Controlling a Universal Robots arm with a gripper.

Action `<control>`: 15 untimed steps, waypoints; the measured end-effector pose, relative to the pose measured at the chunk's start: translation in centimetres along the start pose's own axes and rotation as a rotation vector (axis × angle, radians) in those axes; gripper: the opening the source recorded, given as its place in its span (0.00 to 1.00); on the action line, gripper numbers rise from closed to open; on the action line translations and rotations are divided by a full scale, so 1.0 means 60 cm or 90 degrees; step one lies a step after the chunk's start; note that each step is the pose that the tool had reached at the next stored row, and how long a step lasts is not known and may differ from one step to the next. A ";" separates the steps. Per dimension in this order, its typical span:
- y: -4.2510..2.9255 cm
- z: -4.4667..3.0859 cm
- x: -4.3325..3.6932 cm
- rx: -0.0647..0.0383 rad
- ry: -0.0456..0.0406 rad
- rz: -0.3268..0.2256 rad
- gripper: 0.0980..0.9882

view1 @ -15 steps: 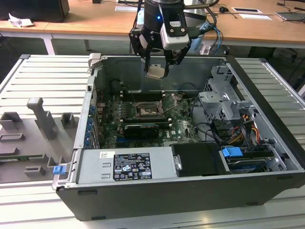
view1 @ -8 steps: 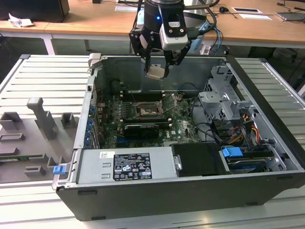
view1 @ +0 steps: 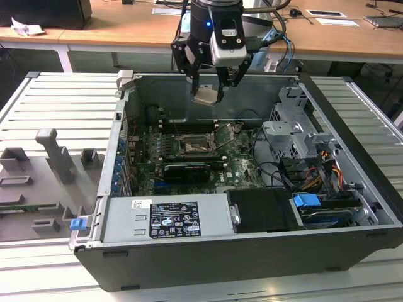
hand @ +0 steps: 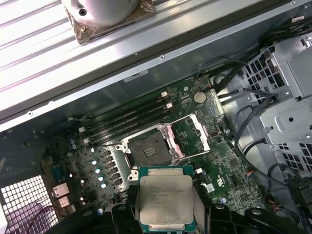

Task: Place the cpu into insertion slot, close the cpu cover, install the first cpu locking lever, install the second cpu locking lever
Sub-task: 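Place the cpu into insertion slot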

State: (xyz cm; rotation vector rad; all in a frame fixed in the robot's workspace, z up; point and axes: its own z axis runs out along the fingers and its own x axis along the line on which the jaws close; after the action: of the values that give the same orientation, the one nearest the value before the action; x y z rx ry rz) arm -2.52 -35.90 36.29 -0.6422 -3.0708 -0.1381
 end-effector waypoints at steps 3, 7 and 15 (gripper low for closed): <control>0.000 0.000 0.000 0.000 -0.0005 0.006 0.48; 0.000 0.001 0.000 0.000 -0.0015 0.017 0.48; 0.000 0.002 0.000 -0.001 -0.0032 0.037 0.48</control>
State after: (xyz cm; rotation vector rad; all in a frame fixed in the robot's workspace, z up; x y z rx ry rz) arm -2.52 -35.90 36.17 -0.7314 -3.0534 -0.1382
